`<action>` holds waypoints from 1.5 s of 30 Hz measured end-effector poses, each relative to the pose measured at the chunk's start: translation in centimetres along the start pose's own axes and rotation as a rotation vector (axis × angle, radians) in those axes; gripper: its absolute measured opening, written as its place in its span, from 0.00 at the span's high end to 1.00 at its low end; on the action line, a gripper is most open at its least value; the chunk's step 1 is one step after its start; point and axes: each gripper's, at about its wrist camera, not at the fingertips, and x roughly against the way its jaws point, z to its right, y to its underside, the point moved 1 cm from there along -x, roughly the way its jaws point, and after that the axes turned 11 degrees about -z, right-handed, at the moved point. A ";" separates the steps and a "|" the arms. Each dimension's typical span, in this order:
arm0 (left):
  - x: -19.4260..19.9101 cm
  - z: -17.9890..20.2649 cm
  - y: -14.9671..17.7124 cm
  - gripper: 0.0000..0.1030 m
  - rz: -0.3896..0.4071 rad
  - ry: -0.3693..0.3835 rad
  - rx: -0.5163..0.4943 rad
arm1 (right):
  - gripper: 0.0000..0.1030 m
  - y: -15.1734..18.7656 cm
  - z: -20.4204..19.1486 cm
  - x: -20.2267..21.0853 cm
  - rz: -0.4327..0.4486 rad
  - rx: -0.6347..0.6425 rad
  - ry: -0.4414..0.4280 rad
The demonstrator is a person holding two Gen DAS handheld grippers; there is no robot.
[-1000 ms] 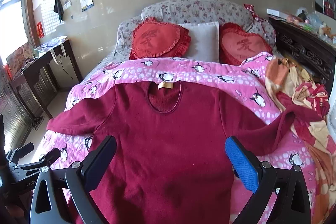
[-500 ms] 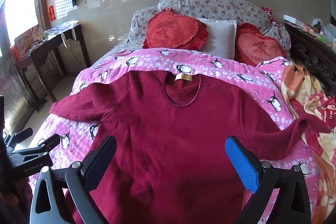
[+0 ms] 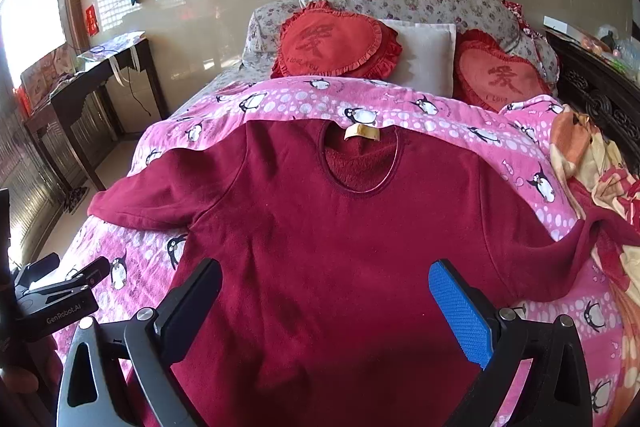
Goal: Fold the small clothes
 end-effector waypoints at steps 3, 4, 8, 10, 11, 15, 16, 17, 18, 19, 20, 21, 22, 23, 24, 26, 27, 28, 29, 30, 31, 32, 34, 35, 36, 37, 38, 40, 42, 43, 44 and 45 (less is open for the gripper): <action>-0.2 0.0 -0.2 0.00 0.001 0.006 -0.005 | 0.00 -0.2 -0.3 -0.6 -0.012 0.000 0.009; -0.4 0.1 -0.3 0.00 0.000 0.006 -0.007 | 0.00 -0.3 -0.4 -0.8 -0.014 0.005 0.013; -1.0 -0.1 -0.8 0.00 -0.008 0.012 -0.007 | 0.00 -0.4 -0.8 -1.9 -0.033 0.020 0.033; -1.3 -0.5 -1.1 0.00 -0.007 0.011 -0.002 | 0.00 -0.5 -1.0 -2.4 -0.041 0.023 0.035; -1.4 -0.7 -1.3 0.00 -0.007 0.005 0.002 | 0.00 -0.5 -1.0 -2.6 -0.042 0.024 0.038; -2.0 -1.8 -2.1 0.00 -0.009 -0.011 0.023 | 0.00 -0.9 -1.3 -3.6 -0.053 0.031 0.038; -2.0 -2.0 -2.2 0.00 -0.008 -0.014 0.027 | 0.00 -1.0 -1.3 -3.8 -0.052 0.032 0.039; -2.1 -2.2 -2.4 0.00 -0.008 -0.017 0.029 | 0.00 -1.1 -1.4 -3.9 -0.047 0.030 0.043; -2.2 -2.4 -2.5 0.00 -0.008 -0.021 0.032 | 0.00 -1.3 -1.4 -4.1 -0.042 0.025 0.049; -2.3 -2.5 -2.6 0.00 -0.008 -0.022 0.037 | 0.00 -1.4 -1.4 -4.2 -0.041 0.021 0.051; -2.4 -2.7 -2.7 0.00 -0.008 -0.021 0.041 | 0.00 -1.5 -1.4 -4.4 -0.043 0.015 0.051; -2.5 -2.9 -2.8 0.00 -0.009 -0.019 0.045 | 0.00 -1.6 -1.3 -4.6 -0.047 0.010 0.050; -2.6 -3.1 -2.9 0.00 -0.011 -0.019 0.049 | 0.00 -1.6 -1.2 -4.7 -0.050 0.004 0.049; -2.7 -3.2 -3.0 0.00 -0.015 -0.020 0.053 | 0.00 -1.6 -1.2 -4.9 -0.052 -0.003 0.047; -2.9 -3.4 -3.1 0.00 -0.017 -0.019 0.056 | 0.00 -1.6 -1.1 -5.0 -0.054 -0.007 0.046; -3.0 -3.8 -3.2 0.00 -0.021 -0.021 0.064 | 0.00 -1.7 -1.2 -5.3 -0.059 -0.010 0.041; -3.1 -3.9 -3.3 0.00 -0.021 -0.022 0.066 | 0.00 -1.7 -1.2 -5.4 -0.062 -0.008 0.041; -3.2 -4.1 -3.3 0.00 -0.023 -0.021 0.069 | 0.00 -1.7 -1.3 -5.5 -0.064 -0.006 0.042; -3.4 -4.3 -3.4 0.00 -0.026 -0.020 0.071 | 0.00 -1.8 -1.4 -5.6 -0.063 -0.002 0.042; -3.5 -4.5 -3.6 0.00 -0.031 -0.014 0.074 | 0.00 -1.8 -1.6 -5.6 -0.060 0.002 0.043; -3.7 -4.9 -3.8 0.00 -0.036 0.000 0.081 | 0.00 -1.9 -1.7 -5.7 -0.059 0.006 0.045; -3.8 -5.5 -4.0 0.00 -0.041 0.021 0.095 | 0.00 -2.0 -1.8 -5.8 -0.060 0.007 0.043; -4.1 -7.2 -4.6 0.00 -0.059 0.060 0.144 | 0.00 -2.0 -2.0 -6.0 -0.063 0.011 0.036; -4.4 -8.1 -5.0 0.00 -0.074 0.084 0.168 | 0.00 -2.1 -2.1 -6.0 -0.064 0.013 0.032; -4.9 -9.0 -5.4 0.00 -0.093 0.111 0.190 | 0.00 -2.1 -2.2 -6.0 -0.065 0.015 0.028; -5.3 -9.9 -5.8 0.00 -0.109 0.136 0.215 | 0.00 -2.1 -2.3 -6.0 -0.066 0.020 0.023; -5.8 -11.0 -6.2 0.00 -0.118 0.157 0.249 | 0.00 -2.1 -2.4 -6.1 -0.066 0.024 0.021; -6.5 -13.2 -6.9 0.01 -0.115 0.177 0.323 | 0.00 -2.2 -2.5 -6.1 -0.067 0.031 0.012; -7.2 -15.0 -7.7 0.06 -0.107 0.201 0.398 | 0.00 -2.3 -2.7 -6.2 -0.068 0.034 0.004; -7.7 -15.8 -8.1 0.06 -0.107 0.222 0.431 | 0.00 -2.3 -2.8 -6.2 -0.069 0.035 0.000; -8.2 -16.5 -8.5 0.06 -0.110 0.249 0.458 | 0.00 -2.4 -2.9 -6.3 -0.071 0.036 -0.003; -8.9 -17.0 -8.9 0.08 -0.117 0.270 0.484 | 0.00 -2.5 -3.0 -6.4 -0.074 0.039 -0.006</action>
